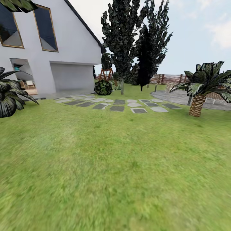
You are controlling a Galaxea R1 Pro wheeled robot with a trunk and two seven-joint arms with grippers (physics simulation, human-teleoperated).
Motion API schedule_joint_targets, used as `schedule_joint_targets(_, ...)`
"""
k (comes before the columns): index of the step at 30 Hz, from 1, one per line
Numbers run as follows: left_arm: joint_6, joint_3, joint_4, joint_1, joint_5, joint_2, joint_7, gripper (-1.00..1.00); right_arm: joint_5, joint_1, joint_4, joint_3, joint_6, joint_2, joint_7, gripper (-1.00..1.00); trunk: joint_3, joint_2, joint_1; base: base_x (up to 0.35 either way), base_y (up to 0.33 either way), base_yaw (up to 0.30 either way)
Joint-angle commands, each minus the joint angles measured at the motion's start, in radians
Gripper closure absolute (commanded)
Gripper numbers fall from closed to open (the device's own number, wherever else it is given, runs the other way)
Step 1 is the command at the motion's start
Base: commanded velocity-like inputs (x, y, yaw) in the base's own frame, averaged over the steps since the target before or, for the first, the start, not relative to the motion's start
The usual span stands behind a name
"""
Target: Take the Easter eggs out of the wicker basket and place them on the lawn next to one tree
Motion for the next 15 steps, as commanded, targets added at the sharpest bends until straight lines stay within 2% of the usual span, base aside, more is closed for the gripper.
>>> schedule_joint_targets(1, -0.006, 0.002, -0.006, 0.003, 0.002, -0.006, 0.003, -1.00, 0.004, -0.006, 0.005, 0.003, 0.006, 0.006, -0.002, -1.00, 0.000, 0.000, 0.000, 0.000, 0.000, 0.000)
schedule_joint_targets(5, -0.009, 0.003, -0.021, 0.003, 0.002, -0.028, 0.004, -1.00, 0.002, -0.029, 0.016, 0.003, 0.018, 0.025, 0.005, -1.00, 0.000, 0.000, 0.000, 0.000, 0.000, 0.000)
schedule_joint_targets(11, -0.009, 0.003, -0.026, 0.003, 0.002, -0.062, 0.003, -1.00, 0.002, -0.063, -0.001, 0.002, 0.015, 0.022, 0.007, -1.00, 0.000, 0.000, 0.000, 0.002, 0.000, 0.000)
schedule_joint_targets(15, -0.009, 0.002, -0.027, 0.003, 0.002, -0.081, 0.003, -1.00, 0.002, -0.083, -0.023, 0.002, -0.003, 0.023, 0.007, -1.00, 0.000, 0.000, 0.000, 0.202, 0.000, 0.000)
